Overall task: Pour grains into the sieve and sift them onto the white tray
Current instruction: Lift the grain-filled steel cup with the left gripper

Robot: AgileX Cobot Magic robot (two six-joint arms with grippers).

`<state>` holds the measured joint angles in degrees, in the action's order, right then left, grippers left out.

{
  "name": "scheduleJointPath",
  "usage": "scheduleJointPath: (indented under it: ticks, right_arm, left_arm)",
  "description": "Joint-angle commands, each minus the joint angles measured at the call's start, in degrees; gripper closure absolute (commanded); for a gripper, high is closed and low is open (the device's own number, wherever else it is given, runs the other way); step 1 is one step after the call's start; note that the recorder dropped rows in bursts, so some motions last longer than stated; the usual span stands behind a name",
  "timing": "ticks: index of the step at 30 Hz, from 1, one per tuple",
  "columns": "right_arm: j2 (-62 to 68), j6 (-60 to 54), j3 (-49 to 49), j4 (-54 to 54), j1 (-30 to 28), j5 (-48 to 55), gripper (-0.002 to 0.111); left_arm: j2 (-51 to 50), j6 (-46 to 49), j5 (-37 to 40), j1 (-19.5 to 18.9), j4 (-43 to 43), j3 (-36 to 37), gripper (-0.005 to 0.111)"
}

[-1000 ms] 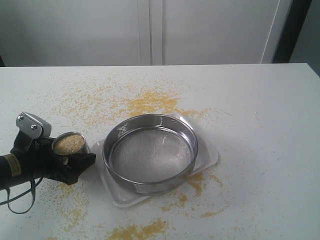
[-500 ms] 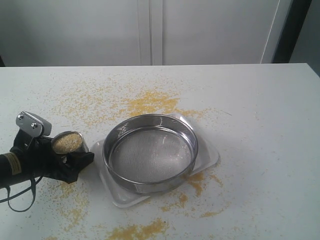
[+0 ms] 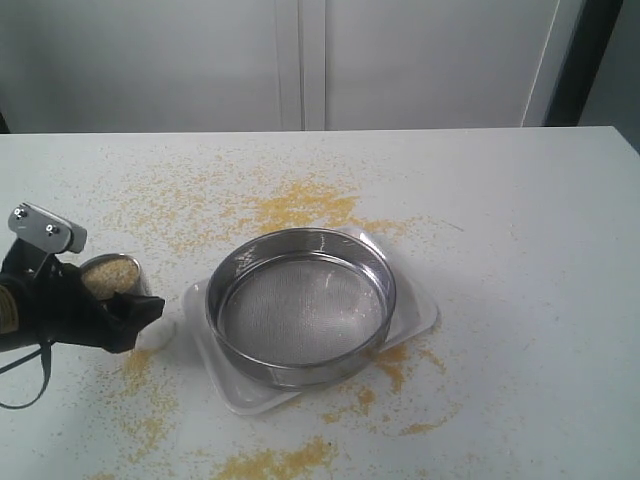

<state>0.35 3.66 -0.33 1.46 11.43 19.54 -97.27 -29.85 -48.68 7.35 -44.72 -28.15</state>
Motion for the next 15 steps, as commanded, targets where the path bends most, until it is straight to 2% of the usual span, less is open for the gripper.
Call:
scheduleJointPath:
  ticks: [1, 5, 10, 15]
  right_arm:
    - [-0.35, 0.08, 0.33, 0.23, -0.27, -0.34, 0.108]
    - [-0.35, 0.08, 0.33, 0.23, -0.27, -0.34, 0.108]
    - [-0.35, 0.08, 0.33, 0.23, -0.27, -0.34, 0.108]
    - [-0.35, 0.08, 0.33, 0.23, -0.27, -0.34, 0.108]
  left_arm:
    - [5.99, -4.87, 0.37, 0.25, -2.97, 0.16, 0.107]
    - [10.81, -7.79, 4.06, 0.25, -4.67, 0.16, 0.107]
    - [16.86, -13.29, 8.15, 0.25, -10.80, 0.16, 0.107]
    - [21.12, -18.29, 9.72, 0.25, -14.18, 0.16, 0.107]
